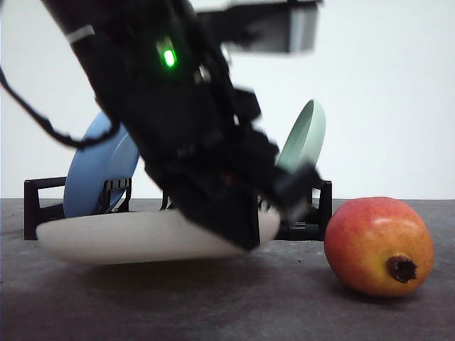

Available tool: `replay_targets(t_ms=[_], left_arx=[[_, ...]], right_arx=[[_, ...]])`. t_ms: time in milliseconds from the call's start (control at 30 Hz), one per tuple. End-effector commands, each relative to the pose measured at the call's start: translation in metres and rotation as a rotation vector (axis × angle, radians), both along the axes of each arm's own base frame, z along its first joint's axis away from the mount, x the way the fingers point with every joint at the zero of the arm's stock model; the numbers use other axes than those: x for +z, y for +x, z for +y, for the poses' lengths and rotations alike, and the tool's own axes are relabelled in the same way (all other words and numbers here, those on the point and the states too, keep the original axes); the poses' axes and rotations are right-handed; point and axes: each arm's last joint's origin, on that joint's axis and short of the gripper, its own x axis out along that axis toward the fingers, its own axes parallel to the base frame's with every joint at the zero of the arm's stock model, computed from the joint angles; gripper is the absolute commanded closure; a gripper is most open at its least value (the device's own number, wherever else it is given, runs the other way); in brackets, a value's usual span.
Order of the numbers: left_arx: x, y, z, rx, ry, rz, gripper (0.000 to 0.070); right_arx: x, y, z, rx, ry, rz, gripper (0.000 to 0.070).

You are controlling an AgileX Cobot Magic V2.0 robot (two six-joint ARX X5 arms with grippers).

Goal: Place pomegranate in white plate

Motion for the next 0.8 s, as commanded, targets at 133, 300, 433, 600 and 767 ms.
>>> replay_targets(t_ms=[133,300,433,600,767], left_arx=[[-0.016,-0.005,-0.009,-0.027,0.049,0.013,0.0696],[-0.016,-0.006,-0.011,-0.007,0.012,0.028,0.06],[-0.015,-0.005,-0.011,0.004,-0.003,0.031,0.0433],[-0.008,-0.005,-0.013,0.002,-0.023,0.024,0.0414],[0.029,-0.004,-0.012,0.017,-0.138,-0.004,0.0414]], right_arx=[[0.006,0.0,0.001,-0.001,0.013,-0.011,0.0184],[0.006,0.0,0.001,-0.001,0.013,-0.011,0.0184],[0.006,0.0,0.001,-0.001,0.014,-0.011,0.0184],[0.006,0.0,0.001,-0.006,0.031,-0.002,0.0183],[0.003,0.001,0.002,0.02,0.086,0.044,0.0178]])
